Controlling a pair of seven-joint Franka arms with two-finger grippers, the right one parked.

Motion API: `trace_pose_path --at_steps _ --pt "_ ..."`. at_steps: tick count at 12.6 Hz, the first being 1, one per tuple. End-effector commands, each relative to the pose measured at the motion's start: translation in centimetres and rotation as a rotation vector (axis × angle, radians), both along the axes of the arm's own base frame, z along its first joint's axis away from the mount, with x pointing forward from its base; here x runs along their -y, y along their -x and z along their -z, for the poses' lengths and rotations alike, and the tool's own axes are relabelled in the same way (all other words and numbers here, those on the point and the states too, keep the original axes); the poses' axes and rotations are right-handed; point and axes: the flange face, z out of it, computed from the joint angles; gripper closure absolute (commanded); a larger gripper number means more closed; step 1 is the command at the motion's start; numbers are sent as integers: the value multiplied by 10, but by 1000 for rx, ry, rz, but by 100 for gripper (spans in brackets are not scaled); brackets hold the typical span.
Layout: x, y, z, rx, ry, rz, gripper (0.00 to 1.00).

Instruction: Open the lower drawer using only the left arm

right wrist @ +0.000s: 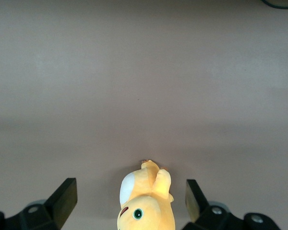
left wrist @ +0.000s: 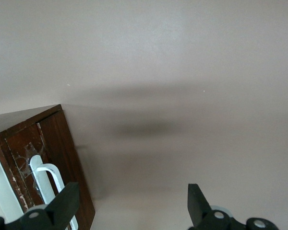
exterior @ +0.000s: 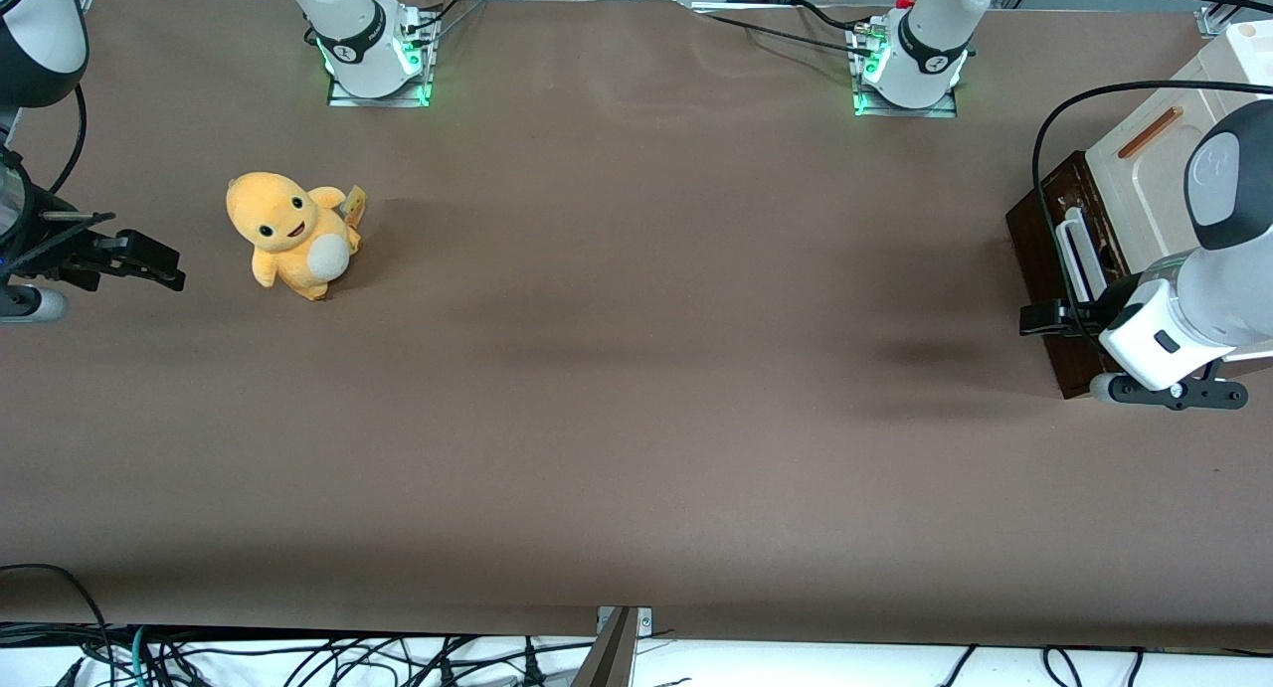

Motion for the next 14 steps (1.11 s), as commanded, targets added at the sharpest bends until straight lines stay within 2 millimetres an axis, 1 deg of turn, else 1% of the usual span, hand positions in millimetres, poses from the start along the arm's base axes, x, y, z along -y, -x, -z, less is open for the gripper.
trace_pose_path --at_steps 1,3,4,6,8,10,14 --pt "11 5 -3 -5 -34 7 0" --pt "13 7 2 -17 -65 -26 0" --pt "23 7 3 -16 -106 -36 0" --pt "39 10 13 -45 -192 -19 0" --pt "45 13 21 -72 -268 -6 0" --pt "58 17 33 -99 -375 -21 0" --pt "101 27 72 -139 -560 -68 0"
